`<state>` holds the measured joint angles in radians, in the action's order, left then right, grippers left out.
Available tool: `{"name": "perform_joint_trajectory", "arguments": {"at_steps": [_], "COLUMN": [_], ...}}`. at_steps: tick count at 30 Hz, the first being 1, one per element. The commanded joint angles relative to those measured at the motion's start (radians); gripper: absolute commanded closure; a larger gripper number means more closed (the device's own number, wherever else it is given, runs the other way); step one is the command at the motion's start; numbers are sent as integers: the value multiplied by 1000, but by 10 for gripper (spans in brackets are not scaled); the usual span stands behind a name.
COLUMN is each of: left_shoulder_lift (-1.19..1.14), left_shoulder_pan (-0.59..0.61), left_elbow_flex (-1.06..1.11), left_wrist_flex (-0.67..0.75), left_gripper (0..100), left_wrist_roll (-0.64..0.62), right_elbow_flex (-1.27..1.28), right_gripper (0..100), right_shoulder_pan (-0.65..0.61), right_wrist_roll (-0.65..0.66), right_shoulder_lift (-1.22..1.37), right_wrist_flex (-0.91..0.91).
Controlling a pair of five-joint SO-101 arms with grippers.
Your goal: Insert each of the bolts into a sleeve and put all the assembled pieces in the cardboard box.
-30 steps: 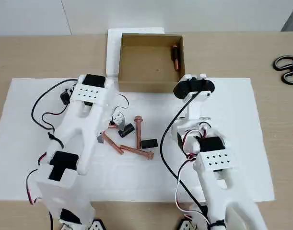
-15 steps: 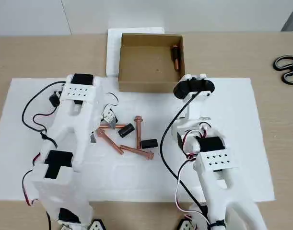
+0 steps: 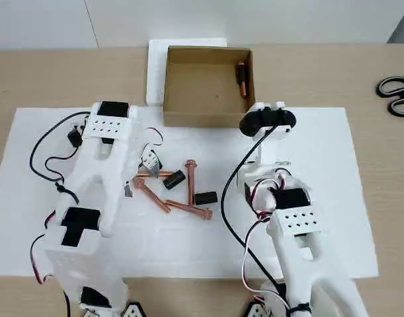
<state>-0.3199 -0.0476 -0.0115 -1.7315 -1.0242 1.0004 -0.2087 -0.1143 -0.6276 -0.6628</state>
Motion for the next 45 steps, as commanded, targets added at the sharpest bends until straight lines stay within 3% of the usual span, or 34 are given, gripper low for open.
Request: {"name": "perform_joint_trajectory", "arguments": {"at_steps": [1, 13, 21, 27, 33, 37, 45], "left_shoulder_lift": [-18, -158, -210, -218, -218, -189, -5], "left_shoulder_pan": [-31, -6, -3, -5, -6, -14, -178], "left_elbow_flex": [-4, -65, -73, -76, -209, -228, -234], "left_wrist_flex": [-8, 8, 89, 141, -25, -21, -8], "left_gripper": [739, 743, 993, 994, 994, 994, 994], "left_wrist_roll": [0, -5, -38, -40, -37, -35, 20], "right_elbow_flex": [-9, -9, -9, -9, -9, -9, -9], "right_gripper": [994, 994, 994, 994, 994, 994, 992], "right_shoulder_pan": [10, 10, 8, 10, 8, 5, -2], "right_wrist_roll": [-6, -6, -5, -3, -3, -2, -2], "right_shoulder_lift": [-35, -35, -35, -36, -36, -36, -36], "right_wrist_flex": [19, 16, 16, 15, 18, 19, 19]}}
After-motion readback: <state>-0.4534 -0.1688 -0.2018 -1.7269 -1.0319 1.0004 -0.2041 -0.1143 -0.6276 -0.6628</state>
